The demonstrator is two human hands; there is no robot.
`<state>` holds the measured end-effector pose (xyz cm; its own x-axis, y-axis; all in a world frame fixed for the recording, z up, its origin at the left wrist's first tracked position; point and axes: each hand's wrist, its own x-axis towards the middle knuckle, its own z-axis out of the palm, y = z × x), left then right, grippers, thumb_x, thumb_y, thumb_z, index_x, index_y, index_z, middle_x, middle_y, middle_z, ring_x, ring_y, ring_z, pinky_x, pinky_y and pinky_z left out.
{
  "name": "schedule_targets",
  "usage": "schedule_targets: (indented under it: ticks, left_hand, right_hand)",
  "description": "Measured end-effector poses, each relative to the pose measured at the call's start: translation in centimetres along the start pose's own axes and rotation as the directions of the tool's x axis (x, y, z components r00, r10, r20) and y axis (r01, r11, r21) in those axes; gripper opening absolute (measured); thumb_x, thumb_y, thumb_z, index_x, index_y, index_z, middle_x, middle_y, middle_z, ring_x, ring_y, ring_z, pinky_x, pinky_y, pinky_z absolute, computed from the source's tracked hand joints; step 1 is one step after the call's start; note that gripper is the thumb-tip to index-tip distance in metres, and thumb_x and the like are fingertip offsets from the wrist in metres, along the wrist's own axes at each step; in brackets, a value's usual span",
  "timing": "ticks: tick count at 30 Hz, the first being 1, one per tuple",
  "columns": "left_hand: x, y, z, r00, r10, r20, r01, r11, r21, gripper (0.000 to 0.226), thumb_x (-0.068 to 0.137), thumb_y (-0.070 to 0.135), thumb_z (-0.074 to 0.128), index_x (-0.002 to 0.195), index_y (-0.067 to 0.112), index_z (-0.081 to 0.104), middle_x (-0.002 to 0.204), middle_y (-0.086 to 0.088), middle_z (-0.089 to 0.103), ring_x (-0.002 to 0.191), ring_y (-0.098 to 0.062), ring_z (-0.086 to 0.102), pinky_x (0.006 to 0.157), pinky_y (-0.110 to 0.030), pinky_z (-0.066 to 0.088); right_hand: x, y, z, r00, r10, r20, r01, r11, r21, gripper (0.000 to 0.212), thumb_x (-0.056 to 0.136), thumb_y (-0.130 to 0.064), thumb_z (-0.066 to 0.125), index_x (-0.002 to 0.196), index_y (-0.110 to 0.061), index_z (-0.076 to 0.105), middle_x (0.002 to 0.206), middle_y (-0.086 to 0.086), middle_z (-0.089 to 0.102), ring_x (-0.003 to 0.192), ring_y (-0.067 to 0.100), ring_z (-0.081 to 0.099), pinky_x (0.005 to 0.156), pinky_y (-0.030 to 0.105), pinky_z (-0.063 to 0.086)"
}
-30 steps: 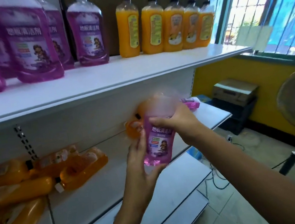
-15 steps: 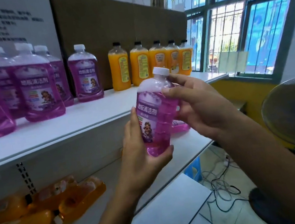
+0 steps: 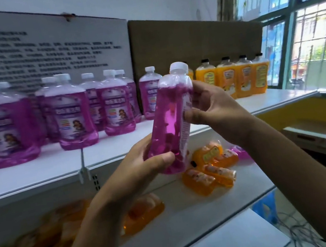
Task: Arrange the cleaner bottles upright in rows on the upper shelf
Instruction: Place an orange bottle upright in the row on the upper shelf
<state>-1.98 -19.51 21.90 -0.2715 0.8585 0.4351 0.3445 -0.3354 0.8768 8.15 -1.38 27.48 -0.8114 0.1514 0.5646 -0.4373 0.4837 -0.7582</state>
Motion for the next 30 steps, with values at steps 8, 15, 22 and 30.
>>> schedule_targets:
  ticks: [8, 15, 22, 30]
  left_hand:
    - [0.1, 0.7, -1.4, 0.933, 0.094, -0.346, 0.088, 0.876, 0.474, 0.046, 0.077, 0.035, 0.074, 0.116, 0.033, 0.049, 0.102, 0.015, 0.068, 0.096, 0.002, 0.066, 0.084, -0.021, 0.054]
    - [3.0, 0.5, -2.9, 0.939, 0.080, -0.336, 0.138, 0.806, 0.576, 0.045, 0.086, 0.018, 0.071, 0.120, 0.029, 0.045, 0.100, 0.019, 0.061, 0.098, -0.001, 0.062, 0.084, -0.022, 0.053]
    - [6.3, -0.6, -3.9, 0.947, -0.018, -0.321, 0.213, 0.783, 0.584, 0.049, 0.088, 0.026, 0.069, 0.130, 0.022, 0.044, 0.106, 0.012, 0.063, 0.100, -0.009, 0.063, 0.087, -0.028, 0.054]
    - [8.1, -2.7, -4.8, 0.942, -0.097, -0.320, 0.326, 0.485, 0.811, 0.028, 0.098, 0.029, 0.053, 0.123, 0.017, 0.053, 0.101, 0.002, 0.062, 0.081, -0.010, 0.057, 0.069, -0.023, 0.045]
  right_hand:
    - [2.2, 0.6, 3.8, 0.960, -0.258, -0.110, 0.236, 0.956, -0.175, 0.076, 0.077, -0.015, 0.083, 0.138, -0.018, 0.039, 0.127, -0.006, 0.055, 0.115, 0.012, 0.063, 0.085, 0.024, 0.058]
    - [4.5, 2.3, 3.2, 0.942, -0.286, -0.175, 0.234, 0.934, -0.268, 0.083, 0.076, -0.017, 0.084, 0.145, -0.011, 0.038, 0.126, -0.004, 0.054, 0.114, 0.007, 0.062, 0.088, 0.021, 0.057]
    - [6.9, 4.7, 1.7, 0.953, -0.264, -0.149, 0.204, 0.922, -0.330, 0.082, 0.080, -0.029, 0.078, 0.148, -0.014, 0.035, 0.135, 0.005, 0.052, 0.119, 0.013, 0.059, 0.088, 0.024, 0.058]
    - [10.9, 8.0, -0.7, 0.978, -0.159, -0.137, 0.088, 0.903, -0.419, 0.075, 0.088, -0.026, 0.072, 0.150, -0.016, 0.031, 0.136, 0.006, 0.053, 0.118, 0.014, 0.058, 0.085, 0.022, 0.058]
